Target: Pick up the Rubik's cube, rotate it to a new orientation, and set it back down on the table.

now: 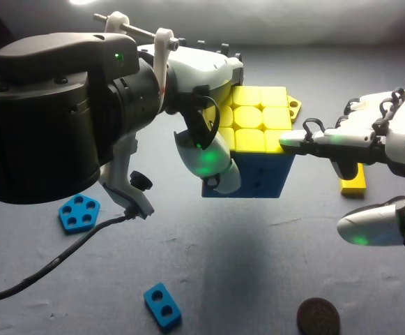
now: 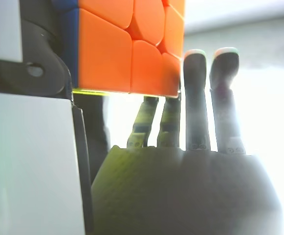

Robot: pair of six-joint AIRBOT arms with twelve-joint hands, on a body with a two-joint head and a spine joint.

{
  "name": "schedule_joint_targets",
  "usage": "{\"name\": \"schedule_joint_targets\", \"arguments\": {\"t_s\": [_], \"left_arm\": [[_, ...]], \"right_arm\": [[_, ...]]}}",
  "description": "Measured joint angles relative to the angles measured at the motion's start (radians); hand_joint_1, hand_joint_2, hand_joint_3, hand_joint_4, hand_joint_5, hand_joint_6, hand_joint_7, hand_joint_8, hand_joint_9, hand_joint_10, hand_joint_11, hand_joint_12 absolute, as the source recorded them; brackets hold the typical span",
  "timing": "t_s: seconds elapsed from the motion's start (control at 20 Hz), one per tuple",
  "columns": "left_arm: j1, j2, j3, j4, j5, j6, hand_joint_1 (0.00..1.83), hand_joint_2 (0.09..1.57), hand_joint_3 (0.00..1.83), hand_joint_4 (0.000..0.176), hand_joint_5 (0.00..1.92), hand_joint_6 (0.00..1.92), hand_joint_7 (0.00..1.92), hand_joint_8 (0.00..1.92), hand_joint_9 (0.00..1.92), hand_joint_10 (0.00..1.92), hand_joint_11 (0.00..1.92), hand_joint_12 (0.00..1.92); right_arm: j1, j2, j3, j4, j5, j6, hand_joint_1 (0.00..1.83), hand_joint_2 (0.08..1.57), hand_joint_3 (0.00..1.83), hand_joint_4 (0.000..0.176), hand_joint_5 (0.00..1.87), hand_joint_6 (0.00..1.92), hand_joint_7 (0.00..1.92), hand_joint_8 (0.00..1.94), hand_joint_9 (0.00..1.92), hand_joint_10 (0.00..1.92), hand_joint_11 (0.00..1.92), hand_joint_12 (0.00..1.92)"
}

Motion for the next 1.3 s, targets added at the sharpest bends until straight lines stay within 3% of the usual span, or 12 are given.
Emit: {"name": "schedule_joint_targets", "arguments": {"t_s": [0.35, 0.5, 0.55, 0.8, 1.0, 1.3], "left_arm": [[0.0, 0.0, 0.003, 0.001, -0.001, -0.001, 0.95, 1.47, 0.0, 0.017, 0.38, 1.82, 0.43, 1.92, 0.28, 1.92, 0.34, 1.92], [-0.003, 0.0, 0.003, 0.001, -0.008, 0.004, 0.97, 1.45, 0.0, 0.023, 0.41, 1.8, 0.45, 1.88, 0.28, 1.92, 0.34, 1.92], [-0.003, 0.0, 0.003, 0.0, -0.009, 0.004, 0.98, 1.45, 0.0, 0.018, 0.43, 1.77, 0.44, 1.89, 0.28, 1.92, 0.33, 1.92], [-0.004, 0.0, 0.003, -0.003, -0.008, 0.006, 0.95, 1.47, 0.0, 0.03, 0.41, 1.84, 0.41, 1.9, 0.27, 1.92, 0.35, 1.92], [-0.008, 0.0, 0.005, -0.003, -0.009, 0.009, 0.97, 1.45, 0.0, 0.019, 0.41, 1.79, 0.44, 1.89, 0.3, 1.92, 0.34, 1.92], [-0.012, 0.0, 0.005, -0.005, -0.011, 0.005, 0.96, 1.46, 0.0, 0.026, 0.41, 1.82, 0.44, 1.89, 0.29, 1.92, 0.34, 1.92]], "right_arm": [[0.01, -0.003, 0.0, -0.004, -0.013, 0.023, 0.0, 1.24, 0.0, 0.0, 0.09, 0.01, 0.36, 1.3, 0.32, 1.77, 0.17, 1.92], [0.011, -0.01, -0.002, -0.003, -0.026, 0.024, 0.0, 1.25, 0.0, 0.0, 0.08, 0.0, 0.38, 1.27, 0.34, 1.76, 0.19, 1.92], [0.011, -0.01, -0.006, -0.002, -0.034, 0.024, 0.0, 1.24, 0.0, 0.0, 0.09, 0.0, 0.38, 1.27, 0.34, 1.75, 0.19, 1.92], [0.01, -0.01, -0.015, -0.003, -0.054, 0.024, 0.0, 1.25, 0.0, 0.0, 0.09, 0.0, 0.37, 1.27, 0.32, 1.75, 0.18, 1.92], [0.01, -0.01, -0.026, -0.002, -0.063, 0.024, 0.0, 1.25, 0.0, 0.0, 0.07, 0.0, 0.34, 1.31, 0.31, 1.78, 0.22, 1.92], [0.01, -0.023, -0.029, -0.005, -0.099, 0.024, 0.0, 1.25, 0.0, 0.0, 0.08, 0.0, 0.37, 1.3, 0.34, 1.76, 0.2, 1.92]]}}
